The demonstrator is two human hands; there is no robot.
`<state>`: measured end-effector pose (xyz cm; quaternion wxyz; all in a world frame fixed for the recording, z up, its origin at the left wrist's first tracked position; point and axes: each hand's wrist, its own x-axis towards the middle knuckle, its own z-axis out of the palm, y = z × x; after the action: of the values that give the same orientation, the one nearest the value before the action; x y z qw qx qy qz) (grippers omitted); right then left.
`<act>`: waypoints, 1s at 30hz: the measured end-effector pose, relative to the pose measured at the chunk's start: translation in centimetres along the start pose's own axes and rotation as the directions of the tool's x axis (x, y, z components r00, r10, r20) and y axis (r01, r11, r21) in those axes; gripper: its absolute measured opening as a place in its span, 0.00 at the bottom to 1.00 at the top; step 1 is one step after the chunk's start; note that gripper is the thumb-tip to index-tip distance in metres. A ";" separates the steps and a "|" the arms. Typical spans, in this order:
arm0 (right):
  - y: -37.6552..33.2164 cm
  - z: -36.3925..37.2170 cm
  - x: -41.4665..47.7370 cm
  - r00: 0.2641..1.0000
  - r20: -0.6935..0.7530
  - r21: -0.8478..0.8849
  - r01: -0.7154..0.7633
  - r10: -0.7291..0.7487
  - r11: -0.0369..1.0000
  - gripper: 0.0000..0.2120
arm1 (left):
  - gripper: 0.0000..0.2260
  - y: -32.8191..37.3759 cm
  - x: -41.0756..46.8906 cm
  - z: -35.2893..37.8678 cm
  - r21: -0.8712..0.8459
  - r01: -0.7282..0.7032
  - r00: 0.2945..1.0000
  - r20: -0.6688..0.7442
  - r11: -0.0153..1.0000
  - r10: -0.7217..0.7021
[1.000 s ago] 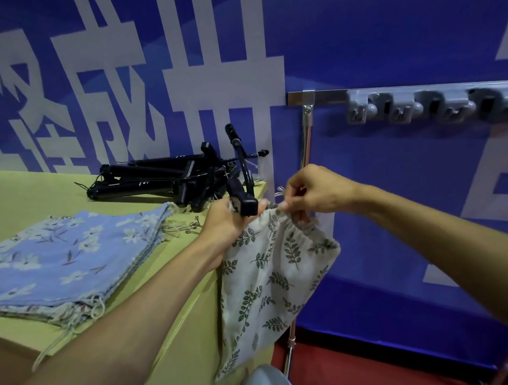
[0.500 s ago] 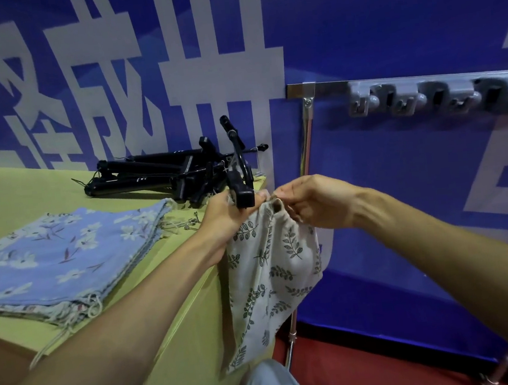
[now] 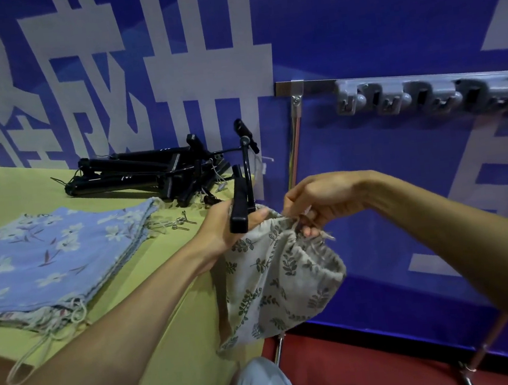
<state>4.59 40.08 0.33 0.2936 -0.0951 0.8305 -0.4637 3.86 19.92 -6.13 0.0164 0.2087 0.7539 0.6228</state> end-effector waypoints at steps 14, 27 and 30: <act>-0.4 1.5 0.6 0.997 -0.071 -0.205 -0.004 -0.011 0.979 0.08 | 0.18 -0.3 -0.8 -1.1 0.066 0.009 0.981 0.195 0.998 -0.022; -1.9 0.4 -1.8 0.994 -0.093 0.106 0.060 -0.050 0.993 0.12 | 0.15 0.1 0.2 0.6 -0.117 0.109 0.993 0.052 0.987 -0.103; -2.1 -0.4 -2.1 0.929 -0.337 0.089 0.191 -0.151 0.978 0.11 | 0.14 -0.3 0.1 0.9 -0.089 0.185 0.981 0.080 0.979 -0.178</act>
<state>5.78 40.12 3.12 0.1149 -0.0706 0.8269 -0.5459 3.94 20.78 -6.60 0.1101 0.1600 0.7380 0.6463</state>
